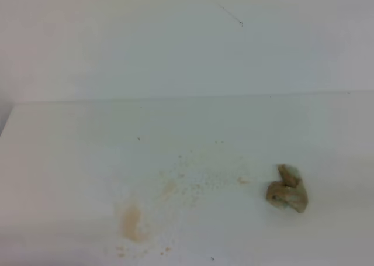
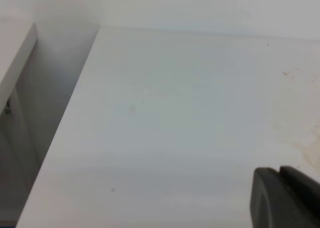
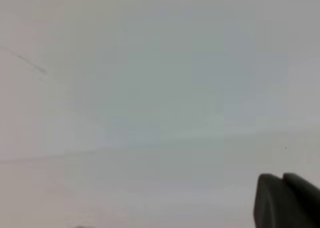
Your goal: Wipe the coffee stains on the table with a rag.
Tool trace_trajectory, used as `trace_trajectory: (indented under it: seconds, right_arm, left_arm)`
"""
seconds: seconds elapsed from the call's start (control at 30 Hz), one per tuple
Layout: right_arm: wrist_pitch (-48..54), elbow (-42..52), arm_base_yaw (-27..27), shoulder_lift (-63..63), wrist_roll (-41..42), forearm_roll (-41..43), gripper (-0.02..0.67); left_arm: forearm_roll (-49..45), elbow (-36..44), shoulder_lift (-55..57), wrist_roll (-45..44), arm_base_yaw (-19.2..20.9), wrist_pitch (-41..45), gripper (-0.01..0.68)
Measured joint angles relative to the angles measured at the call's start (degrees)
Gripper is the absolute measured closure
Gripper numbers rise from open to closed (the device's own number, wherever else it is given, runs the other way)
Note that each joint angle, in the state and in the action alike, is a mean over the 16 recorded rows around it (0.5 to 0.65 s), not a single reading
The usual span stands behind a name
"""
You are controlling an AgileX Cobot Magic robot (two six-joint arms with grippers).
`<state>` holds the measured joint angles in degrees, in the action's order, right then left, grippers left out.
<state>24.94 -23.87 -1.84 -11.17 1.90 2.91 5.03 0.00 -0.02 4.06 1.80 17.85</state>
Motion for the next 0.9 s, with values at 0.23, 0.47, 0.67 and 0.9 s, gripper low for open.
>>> trace_trajectory:
  seconds: [0.23, 0.47, 0.67, 0.9]
  right_arm:
    - [-6.79, 14.93, -2.89, 7.84, -0.19, -0.58, 0.637]
    - [-6.39, 22.30, -3.31, 12.05, -0.46, 2.61, 0.637]
    - [-5.54, 24.03, -3.57, 12.23, -0.59, 3.55, 0.637]
    - [-4.90, 24.01, -3.59, 12.23, -0.54, 3.95, 0.637]
  left_arm:
    - [0.00, 0.00, 0.00, 0.00, 0.00, 0.00, 0.672]
    - [0.00, 0.00, 0.01, 0.00, 0.00, 0.00, 0.672]
    - [0.00, 0.00, 0.01, 0.00, 0.00, 0.00, 0.672]
    - [0.00, 0.00, 0.02, 0.00, 0.00, 0.00, 0.672]
